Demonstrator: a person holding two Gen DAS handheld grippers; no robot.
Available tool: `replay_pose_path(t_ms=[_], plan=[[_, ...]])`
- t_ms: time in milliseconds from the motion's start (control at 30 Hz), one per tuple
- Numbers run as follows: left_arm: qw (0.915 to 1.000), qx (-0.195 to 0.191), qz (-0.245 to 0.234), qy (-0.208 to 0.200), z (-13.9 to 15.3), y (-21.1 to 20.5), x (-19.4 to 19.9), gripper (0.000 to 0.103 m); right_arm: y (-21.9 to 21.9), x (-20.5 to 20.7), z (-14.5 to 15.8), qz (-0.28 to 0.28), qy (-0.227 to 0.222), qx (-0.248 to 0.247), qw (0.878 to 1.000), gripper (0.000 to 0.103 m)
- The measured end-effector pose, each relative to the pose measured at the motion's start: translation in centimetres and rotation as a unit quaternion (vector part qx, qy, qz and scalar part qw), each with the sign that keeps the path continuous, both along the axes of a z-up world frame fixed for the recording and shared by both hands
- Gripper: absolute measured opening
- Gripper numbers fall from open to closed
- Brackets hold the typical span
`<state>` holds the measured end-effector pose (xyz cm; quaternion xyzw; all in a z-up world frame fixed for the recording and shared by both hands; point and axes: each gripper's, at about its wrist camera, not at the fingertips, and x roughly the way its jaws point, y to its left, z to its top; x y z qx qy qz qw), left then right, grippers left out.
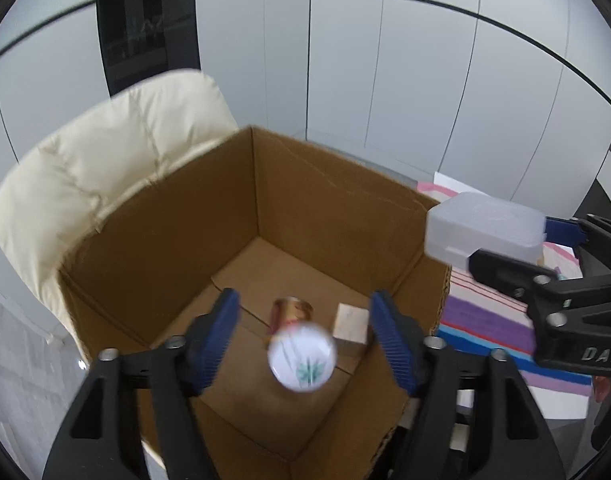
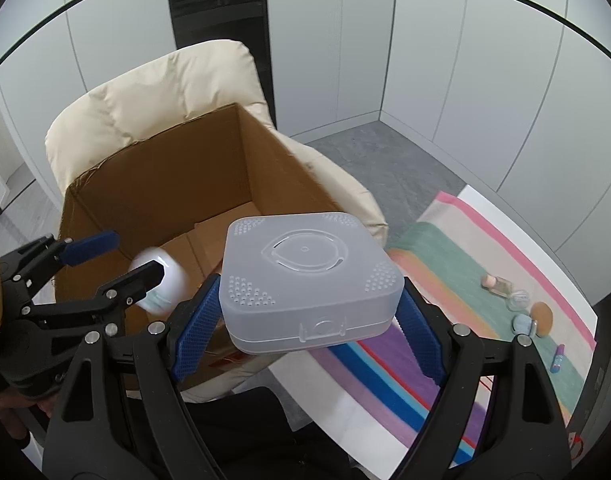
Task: Organize objects
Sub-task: 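Carry the white compact with the left tool while the right tool carries the clear case toward the cardboard box, then open the left tool over the box while the right tool drops the clear case in, then move both tools back from the cardboard box to the blanket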
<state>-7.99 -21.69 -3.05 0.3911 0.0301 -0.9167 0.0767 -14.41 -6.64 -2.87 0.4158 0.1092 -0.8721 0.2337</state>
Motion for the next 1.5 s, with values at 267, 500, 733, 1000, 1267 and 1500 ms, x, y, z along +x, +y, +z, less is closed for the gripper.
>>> replay_pose_path(t_ms=[267,500,733,1000,1267,1500], plan=[[0.9966,-0.042,0.071,0.003,0.7,-3.4,2.2,0.103,-2.8,0.1,0.1,0.014,-0.001,-0.005,1.0,0.086],[0.9935,-0.036,0.107,-0.01,0.8,-7.4,4.2,0.103,-6.1,0.6,-0.5,0.039,-0.007,-0.002,0.999,0.086],[0.9905,-0.034,0.131,-0.021,-0.1,-9.7,5.6,0.103,-8.9,0.9,-0.9,0.056,-0.011,-0.003,0.998,0.086],[0.9882,-0.02,0.149,-0.029,-0.4,-11.3,6.4,0.103,-10.7,1.3,-1.3,0.068,-0.014,-0.001,0.998,0.094],[0.9876,-0.022,0.152,-0.033,-0.4,-11.4,6.0,0.103,-10.4,1.6,-0.8,0.059,0.0,-0.006,0.998,0.103],[0.9888,-0.024,0.145,-0.029,-0.3,-10.3,5.0,0.103,-8.9,1.1,-0.6,0.042,0.001,-0.012,0.999,0.103]])
